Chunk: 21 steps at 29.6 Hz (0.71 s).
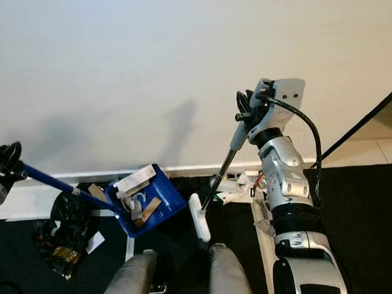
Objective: Sweep floor
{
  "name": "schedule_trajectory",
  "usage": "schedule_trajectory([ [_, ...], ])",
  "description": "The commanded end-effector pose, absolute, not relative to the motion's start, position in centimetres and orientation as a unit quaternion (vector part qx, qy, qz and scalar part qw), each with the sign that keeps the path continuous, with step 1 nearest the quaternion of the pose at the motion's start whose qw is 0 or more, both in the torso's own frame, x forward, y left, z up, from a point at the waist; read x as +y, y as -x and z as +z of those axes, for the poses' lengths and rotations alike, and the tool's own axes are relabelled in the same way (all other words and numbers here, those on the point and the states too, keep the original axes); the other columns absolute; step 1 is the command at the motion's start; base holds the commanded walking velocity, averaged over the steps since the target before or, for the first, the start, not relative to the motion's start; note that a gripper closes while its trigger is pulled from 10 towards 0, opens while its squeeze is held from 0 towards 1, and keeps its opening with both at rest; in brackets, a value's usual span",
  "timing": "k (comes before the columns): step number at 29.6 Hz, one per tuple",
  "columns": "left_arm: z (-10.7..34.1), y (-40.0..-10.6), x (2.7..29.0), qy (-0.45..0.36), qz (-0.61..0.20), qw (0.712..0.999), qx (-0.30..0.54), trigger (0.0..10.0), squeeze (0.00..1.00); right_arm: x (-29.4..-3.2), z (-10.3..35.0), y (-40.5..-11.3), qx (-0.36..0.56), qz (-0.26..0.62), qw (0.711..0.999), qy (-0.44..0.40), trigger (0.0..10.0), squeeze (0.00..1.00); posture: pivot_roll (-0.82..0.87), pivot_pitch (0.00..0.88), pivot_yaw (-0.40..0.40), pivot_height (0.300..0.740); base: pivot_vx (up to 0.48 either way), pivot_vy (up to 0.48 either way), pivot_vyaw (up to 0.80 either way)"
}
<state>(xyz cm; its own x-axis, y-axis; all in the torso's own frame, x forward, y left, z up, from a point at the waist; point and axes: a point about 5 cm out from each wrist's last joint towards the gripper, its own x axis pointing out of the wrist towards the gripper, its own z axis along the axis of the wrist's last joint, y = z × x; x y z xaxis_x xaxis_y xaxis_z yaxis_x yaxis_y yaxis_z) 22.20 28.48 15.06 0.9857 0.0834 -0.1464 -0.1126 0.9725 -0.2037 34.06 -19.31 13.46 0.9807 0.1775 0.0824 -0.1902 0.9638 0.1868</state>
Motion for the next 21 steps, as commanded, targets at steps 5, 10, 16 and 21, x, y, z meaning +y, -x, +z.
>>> schedule_trajectory([
  [5,15.1,-22.2,28.2,0.159,-0.007,0.986,0.057,10.0,0.00,-19.9,13.9,-34.3,-0.049,0.107,0.989,-0.088,10.0,0.00,0.05,0.042,-0.008,0.740,0.000,0.000,0.00],
  [10,15.4,-21.8,29.0,0.141,-0.011,0.988,0.057,10.0,0.00,-20.6,13.8,-34.2,-0.050,0.100,0.991,-0.069,10.0,0.00,0.05,0.042,-0.008,0.740,0.000,0.000,0.00],
  [16,15.7,-21.2,29.1,0.129,-0.017,0.990,0.061,10.0,0.00,-20.4,13.6,-33.9,-0.063,0.097,0.991,-0.069,10.0,0.00,0.05,0.049,0.004,0.740,0.000,0.000,0.00],
  [21,15.5,-21.4,28.9,0.130,-0.021,0.989,0.062,10.0,0.00,-20.1,13.7,-34.0,-0.069,0.101,0.990,-0.072,10.0,0.00,0.05,0.049,0.005,0.740,0.000,0.000,0.00],
])
